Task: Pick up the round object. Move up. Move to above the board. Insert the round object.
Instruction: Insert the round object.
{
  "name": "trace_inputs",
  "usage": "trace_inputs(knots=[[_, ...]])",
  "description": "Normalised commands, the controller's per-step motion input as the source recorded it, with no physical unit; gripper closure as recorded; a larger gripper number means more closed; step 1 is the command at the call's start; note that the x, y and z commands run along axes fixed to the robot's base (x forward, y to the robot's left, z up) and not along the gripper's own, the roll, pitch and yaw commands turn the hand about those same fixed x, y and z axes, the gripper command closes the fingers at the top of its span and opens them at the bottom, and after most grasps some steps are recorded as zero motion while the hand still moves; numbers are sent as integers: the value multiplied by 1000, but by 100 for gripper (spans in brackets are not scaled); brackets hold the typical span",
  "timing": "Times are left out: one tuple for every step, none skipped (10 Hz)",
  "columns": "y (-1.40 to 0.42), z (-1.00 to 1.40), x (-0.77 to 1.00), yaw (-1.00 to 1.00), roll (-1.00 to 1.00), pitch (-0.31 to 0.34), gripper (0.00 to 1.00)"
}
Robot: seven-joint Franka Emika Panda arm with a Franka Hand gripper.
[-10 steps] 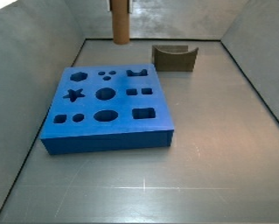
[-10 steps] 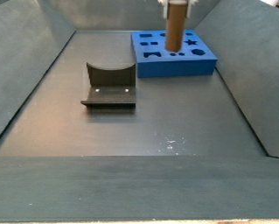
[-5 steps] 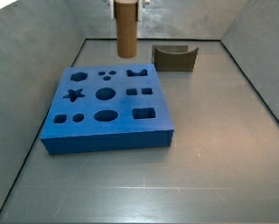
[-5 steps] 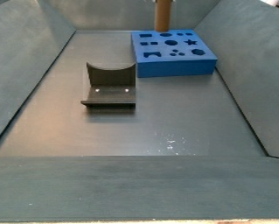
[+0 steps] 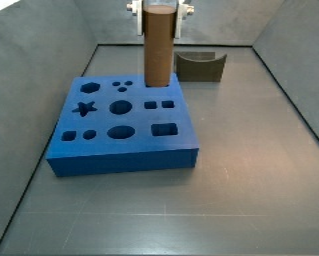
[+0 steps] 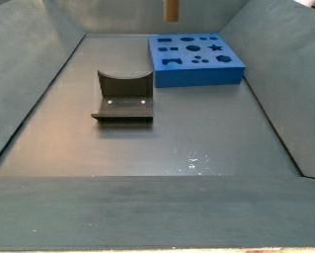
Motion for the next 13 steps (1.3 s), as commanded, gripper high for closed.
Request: trace_inputs(knots=[[-11, -57, 0, 0, 0, -34, 100], [43, -149, 0, 0, 0, -117, 100], [726, -37, -440, 63, -191, -209, 100], [720, -100, -451, 0, -226, -177, 100], [300, 0, -237, 0, -114, -134, 100], [0, 0, 0, 0, 0, 23, 100], [157, -297, -483, -29, 0, -206, 100], [-49, -671, -620, -34, 489, -137, 100], [-77, -40, -14, 0, 169, 0, 100], [0, -106, 23, 0, 34, 0, 100], [-20, -609, 0, 0, 146, 0, 100], [0, -743, -100, -11, 26, -120, 100], [0, 0, 0, 0, 0, -54, 100]])
